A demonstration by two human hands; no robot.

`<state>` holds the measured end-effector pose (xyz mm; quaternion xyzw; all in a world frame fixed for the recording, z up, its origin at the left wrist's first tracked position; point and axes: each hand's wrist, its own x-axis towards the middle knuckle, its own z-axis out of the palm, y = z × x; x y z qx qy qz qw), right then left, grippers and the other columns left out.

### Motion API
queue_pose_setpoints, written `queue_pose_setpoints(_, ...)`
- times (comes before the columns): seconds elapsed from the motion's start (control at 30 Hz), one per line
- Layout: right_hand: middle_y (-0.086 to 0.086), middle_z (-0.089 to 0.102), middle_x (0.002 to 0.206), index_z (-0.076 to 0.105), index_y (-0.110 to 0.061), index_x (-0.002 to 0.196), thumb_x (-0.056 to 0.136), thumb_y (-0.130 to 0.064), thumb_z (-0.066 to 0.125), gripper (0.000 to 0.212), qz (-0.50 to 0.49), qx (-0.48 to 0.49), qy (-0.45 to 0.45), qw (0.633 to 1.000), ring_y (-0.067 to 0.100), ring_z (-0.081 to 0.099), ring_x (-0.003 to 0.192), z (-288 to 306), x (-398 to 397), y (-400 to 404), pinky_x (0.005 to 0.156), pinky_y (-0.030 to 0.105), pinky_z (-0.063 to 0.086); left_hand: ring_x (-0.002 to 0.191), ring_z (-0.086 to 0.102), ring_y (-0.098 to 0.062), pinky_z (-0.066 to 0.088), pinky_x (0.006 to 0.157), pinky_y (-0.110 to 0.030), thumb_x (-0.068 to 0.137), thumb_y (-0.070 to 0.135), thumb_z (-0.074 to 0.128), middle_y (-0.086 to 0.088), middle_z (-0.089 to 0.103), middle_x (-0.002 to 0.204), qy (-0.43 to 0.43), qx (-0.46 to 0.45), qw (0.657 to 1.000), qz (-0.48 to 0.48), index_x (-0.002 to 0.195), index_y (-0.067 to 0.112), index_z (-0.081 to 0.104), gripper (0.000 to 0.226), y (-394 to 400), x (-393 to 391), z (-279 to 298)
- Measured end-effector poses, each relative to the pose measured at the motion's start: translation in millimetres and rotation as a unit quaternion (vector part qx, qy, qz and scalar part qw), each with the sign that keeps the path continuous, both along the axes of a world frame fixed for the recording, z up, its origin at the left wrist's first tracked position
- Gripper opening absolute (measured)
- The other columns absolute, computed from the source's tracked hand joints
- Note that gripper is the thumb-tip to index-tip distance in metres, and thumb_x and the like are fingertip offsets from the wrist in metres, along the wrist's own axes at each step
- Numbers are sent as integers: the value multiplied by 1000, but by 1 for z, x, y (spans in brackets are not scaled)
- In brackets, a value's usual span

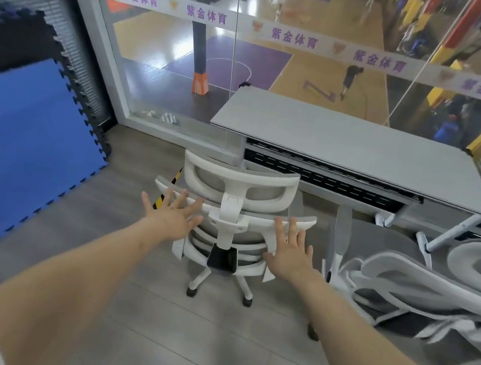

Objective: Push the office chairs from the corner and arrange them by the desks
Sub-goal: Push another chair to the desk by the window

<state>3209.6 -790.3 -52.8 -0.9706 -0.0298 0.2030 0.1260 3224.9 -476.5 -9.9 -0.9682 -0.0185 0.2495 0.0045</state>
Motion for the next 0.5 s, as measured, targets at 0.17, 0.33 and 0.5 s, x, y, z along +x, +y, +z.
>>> queue_pose_setpoints(0.17, 2, -31, 168, -15, -37, 163, 101, -41, 53, 92, -2, -2, -5, 1000, 38, -19, 157, 7, 40, -5, 125, 64, 7, 154, -27, -32, -19, 107, -81, 102, 70, 11, 8, -30, 167, -6, -7, 1000, -4, 157, 53, -18, 64, -8, 33, -3)
queue_pose_setpoints(0.33, 14, 17, 169, 27, -24, 159, 102, -45, 44, 63, 14, -52, -16, 998, 37, 5, 157, 13, 35, 26, 122, 58, 22, 158, -15, -33, -7, 115, -75, 106, 59, 19, -1, -8, 174, -51, -25, 998, 16, 162, 48, -6, 62, -6, 12, -21)
queue_pose_setpoints(0.5, 6, 50, 144, 53, -24, 143, 98, -43, 48, 49, 77, -34, -51, 995, 30, 40, 139, 18, -18, 90, 107, 50, 42, 150, 28, -30, 28, 116, -59, 107, 49, 27, -4, 28, 166, -82, -99, 989, 75, 160, 33, 27, 55, 25, -68, -34)
